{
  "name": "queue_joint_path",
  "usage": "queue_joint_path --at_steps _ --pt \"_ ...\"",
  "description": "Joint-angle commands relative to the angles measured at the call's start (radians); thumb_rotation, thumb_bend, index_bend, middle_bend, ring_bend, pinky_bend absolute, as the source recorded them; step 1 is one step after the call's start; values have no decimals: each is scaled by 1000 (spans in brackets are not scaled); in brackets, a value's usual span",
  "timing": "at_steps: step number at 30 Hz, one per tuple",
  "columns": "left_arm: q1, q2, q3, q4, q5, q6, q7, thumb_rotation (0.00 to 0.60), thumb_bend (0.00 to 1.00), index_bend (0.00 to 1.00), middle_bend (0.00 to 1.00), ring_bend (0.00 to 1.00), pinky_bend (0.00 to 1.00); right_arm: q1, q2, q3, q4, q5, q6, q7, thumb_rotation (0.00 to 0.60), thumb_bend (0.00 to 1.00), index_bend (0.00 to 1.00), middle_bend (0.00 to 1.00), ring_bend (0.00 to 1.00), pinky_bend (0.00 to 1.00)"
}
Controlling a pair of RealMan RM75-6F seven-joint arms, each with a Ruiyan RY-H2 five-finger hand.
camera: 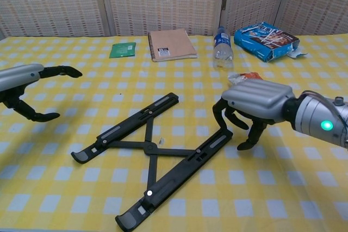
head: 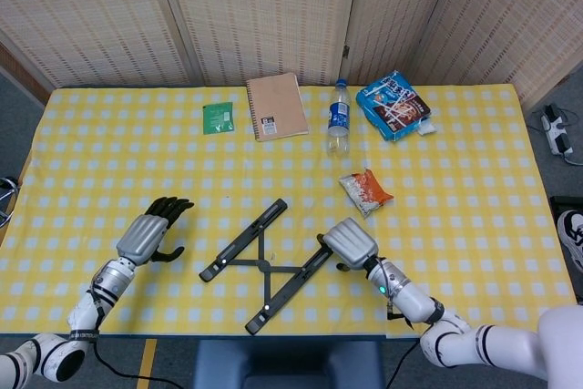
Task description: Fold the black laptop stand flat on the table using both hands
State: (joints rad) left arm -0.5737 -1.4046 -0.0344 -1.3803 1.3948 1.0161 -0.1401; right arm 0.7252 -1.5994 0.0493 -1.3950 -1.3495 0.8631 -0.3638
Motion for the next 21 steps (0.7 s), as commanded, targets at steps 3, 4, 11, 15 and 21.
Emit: queue_joint_path --at_steps 3,4,11,15,21 --pt "5 -2 3 7 6 0 -9 600 358 142 113 0 0 18 -45 9 58 -8 -7 9 600 158 552 771 822 886" --pt "6 -3 3 9 8 0 -11 600 357 142 113 0 0 21 -52 11 68 -12 -5 8 600 157 552 771 822 886" --pt "9 -4 6 9 20 -3 -20 600 357 141 113 0 0 50 -106 37 144 -23 -7 26 600 158 552 771 820 886" --pt "11 1 11 -3 31 -4 -32 600 357 140 113 0 0 78 -149 61 213 -25 -10 21 600 158 552 771 821 886" --pt "10 6 19 -18 44 -14 -37 600 357 138 113 0 0 135 -230 114 341 -2 -33 19 600 158 553 771 820 886"
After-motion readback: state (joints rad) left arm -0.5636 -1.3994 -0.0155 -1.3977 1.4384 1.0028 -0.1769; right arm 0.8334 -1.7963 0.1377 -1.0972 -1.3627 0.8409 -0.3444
